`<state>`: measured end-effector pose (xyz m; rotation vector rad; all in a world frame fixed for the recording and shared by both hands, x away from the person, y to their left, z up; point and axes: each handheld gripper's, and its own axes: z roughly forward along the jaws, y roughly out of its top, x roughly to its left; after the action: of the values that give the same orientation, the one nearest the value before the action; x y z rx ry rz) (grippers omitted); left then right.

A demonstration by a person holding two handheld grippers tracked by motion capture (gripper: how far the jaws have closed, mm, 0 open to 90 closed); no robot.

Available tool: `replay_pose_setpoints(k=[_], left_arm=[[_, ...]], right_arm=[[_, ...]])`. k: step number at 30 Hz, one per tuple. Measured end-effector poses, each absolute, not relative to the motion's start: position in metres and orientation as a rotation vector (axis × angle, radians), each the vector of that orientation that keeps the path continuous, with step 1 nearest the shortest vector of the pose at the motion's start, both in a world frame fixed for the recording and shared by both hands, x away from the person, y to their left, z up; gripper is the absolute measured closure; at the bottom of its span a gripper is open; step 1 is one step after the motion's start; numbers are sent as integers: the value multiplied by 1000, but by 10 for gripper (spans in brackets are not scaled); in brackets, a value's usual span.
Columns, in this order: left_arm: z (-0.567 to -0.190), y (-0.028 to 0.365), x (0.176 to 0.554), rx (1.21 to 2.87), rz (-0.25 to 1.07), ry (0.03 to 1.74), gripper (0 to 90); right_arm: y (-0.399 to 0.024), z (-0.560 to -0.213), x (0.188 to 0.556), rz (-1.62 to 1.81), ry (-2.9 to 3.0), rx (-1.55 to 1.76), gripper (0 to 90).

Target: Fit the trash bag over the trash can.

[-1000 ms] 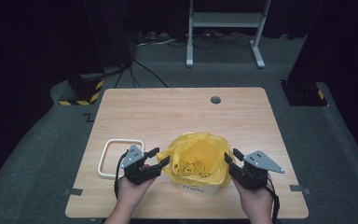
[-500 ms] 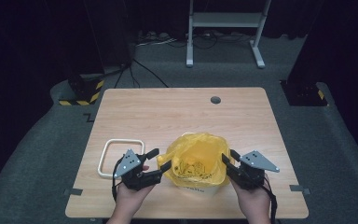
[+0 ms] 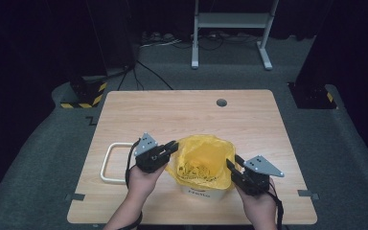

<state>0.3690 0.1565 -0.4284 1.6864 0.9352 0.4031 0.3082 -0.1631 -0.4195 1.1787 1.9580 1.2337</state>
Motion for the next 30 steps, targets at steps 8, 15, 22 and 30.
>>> replay_pose_setpoints(k=[8,15,22,30], left_arm=[[-448,146,408,1753,340,1045,821],[-472,133,414,1865,264,1088,838],[-486,141,396,1894,272,1117,815],[-459,172,353,1782,325,1078,664]], right_arm=[[-160,-420,308,1236,1964,1167,640],[-159,-420,308,1237,1964,1162,639],[-160,-420,308,1246,1966,1162,646],[-180,-405,297,1323,1866,1177,625]])
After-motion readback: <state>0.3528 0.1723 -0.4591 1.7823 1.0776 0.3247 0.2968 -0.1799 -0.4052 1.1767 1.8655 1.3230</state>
